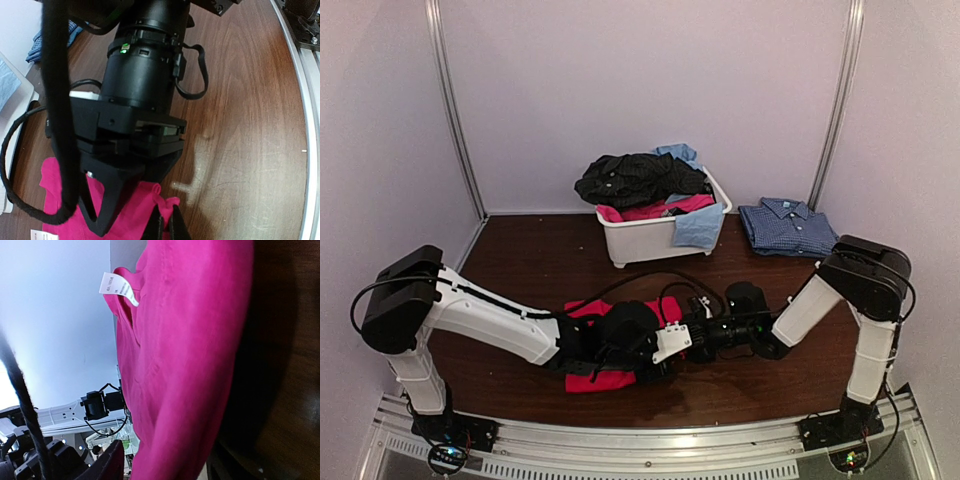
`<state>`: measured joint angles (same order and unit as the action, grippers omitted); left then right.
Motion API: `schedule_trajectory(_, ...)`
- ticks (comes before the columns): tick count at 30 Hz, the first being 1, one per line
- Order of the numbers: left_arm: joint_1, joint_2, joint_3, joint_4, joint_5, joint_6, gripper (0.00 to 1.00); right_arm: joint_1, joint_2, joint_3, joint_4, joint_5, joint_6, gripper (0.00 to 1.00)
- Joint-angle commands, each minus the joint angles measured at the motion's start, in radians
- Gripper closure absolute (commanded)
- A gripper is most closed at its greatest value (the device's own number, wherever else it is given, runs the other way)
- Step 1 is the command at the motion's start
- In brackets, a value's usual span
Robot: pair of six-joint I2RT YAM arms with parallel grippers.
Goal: Fold and stack the mixed laundry pile
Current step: Pass from the left arm to the right
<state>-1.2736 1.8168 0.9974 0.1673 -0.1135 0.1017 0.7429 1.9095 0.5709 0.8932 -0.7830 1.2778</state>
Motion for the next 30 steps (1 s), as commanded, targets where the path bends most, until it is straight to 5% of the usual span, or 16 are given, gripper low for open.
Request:
schedule_trajectory(1,0.001,-0.035,0.009,0.069,0.051,0.001,1.0,0.009,0.047,0.037,0.111,0.023,0.083,0.47)
schedule_trajectory(12,-0.018,-0.035,0.021,-0.002,0.076,0.078,1.0,0.002,0.126,0.153,0.037,0.051,0.051,0.6)
schedule_trajectory(20,-0.03,-0.03,0.033,-0.026,0.078,0.088,0.99,-0.009,0.105,0.157,-0.016,0.097,0.012,1.0)
schedule_trajectory(24,-0.028,-0.054,0.052,-0.092,0.031,0.027,0.58,-0.048,-0.046,0.117,-0.247,0.104,-0.158,1.0)
schedule_trajectory(29,0.041,-0.13,-0.002,-0.098,0.104,-0.048,0.05,-0.114,-0.327,0.116,-0.847,0.216,-0.525,1.0)
schedule_trajectory(30,0.054,-0.145,-0.017,-0.095,0.112,-0.05,0.03,-0.129,-0.376,0.128,-0.962,0.26,-0.583,1.0)
